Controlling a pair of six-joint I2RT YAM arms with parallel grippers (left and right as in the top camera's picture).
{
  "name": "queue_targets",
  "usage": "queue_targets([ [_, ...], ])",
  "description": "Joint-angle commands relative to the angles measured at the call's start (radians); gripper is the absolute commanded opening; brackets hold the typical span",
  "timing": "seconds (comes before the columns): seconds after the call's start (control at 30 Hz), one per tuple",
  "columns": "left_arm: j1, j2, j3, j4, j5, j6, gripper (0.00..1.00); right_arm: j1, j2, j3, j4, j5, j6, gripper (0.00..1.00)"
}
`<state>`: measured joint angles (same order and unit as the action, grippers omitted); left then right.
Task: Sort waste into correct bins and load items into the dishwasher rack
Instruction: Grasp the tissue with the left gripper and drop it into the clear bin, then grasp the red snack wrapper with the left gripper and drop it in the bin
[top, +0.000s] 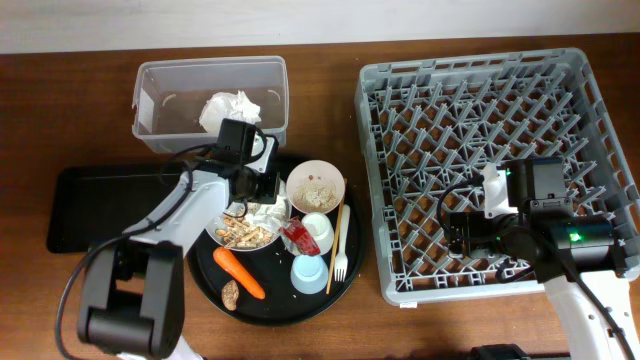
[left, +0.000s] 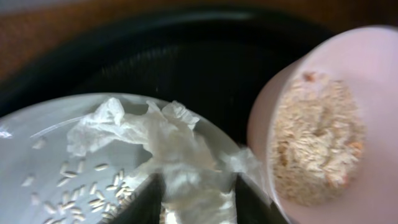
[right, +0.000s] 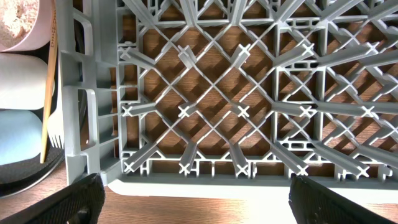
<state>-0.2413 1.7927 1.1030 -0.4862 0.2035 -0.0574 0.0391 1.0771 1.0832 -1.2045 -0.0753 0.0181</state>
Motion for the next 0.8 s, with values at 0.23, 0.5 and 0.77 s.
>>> queue_targets([
  [0.23, -0.005, -0.141, 0.218, -0.154, -0.028, -0.010, 0.01, -0.001, -0.004, 0.016, 0.000, 0.002, -0.003, 0.98],
  [0.5, 0.071, -0.065, 0.285, 0.122, -0.251, -0.010, 0.80, -0.001, -0.004, 0.016, -0.008, 0.002, -0.003, 0.98],
  [0.77, 0.071, -0.108, 0.194, -0.626, 0.085, -0.010, 0.45, -0.001, -0.004, 0.016, -0.011, 0.002, -0.003, 0.98],
])
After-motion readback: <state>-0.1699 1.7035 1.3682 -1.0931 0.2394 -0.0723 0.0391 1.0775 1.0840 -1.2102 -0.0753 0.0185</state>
